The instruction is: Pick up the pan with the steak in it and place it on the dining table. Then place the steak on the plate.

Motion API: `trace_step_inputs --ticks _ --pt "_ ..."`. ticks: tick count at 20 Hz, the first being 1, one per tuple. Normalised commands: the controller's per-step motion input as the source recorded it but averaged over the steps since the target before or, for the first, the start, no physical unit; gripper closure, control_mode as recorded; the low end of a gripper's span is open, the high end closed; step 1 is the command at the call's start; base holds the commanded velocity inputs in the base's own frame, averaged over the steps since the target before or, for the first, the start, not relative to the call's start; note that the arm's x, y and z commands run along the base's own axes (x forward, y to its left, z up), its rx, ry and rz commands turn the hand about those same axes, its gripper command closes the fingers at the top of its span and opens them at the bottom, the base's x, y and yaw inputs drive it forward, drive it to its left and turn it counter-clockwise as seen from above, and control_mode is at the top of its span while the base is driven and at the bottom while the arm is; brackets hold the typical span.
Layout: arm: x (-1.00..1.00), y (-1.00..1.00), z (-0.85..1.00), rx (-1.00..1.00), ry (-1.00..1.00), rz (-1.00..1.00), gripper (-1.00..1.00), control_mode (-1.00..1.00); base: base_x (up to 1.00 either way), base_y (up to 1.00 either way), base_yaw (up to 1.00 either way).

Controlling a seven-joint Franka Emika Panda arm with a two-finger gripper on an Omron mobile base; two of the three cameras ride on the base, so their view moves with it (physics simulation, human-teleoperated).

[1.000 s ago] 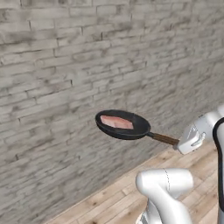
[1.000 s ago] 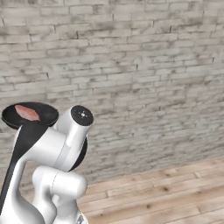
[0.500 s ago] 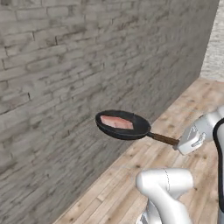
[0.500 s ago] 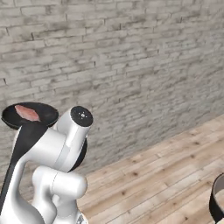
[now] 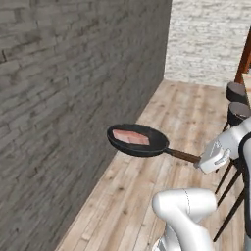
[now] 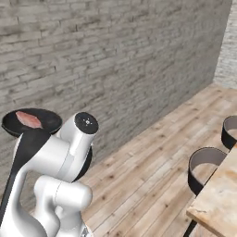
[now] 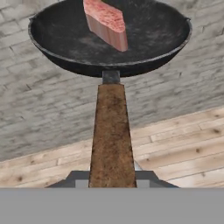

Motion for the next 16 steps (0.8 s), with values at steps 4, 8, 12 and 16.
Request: trace_step_inputs --ticks 4,8,12,16 --pt "0.0 0.0 0.0 0.0 0.0 0.0 1.0 1.0 0.0 0.05 -0.5" --pt "0.0 0.0 0.0 0.0 0.0 0.0 1.0 1.0 0.0 0.05 -0.5" --pt "0.0 0.0 0.0 0.0 0.0 0.0 1.0 1.0 0.0 0.05 -0.5" --pt "0.0 0.0 0.0 0.0 0.0 0.0 1.0 1.0 0.0 0.06 -0.5"
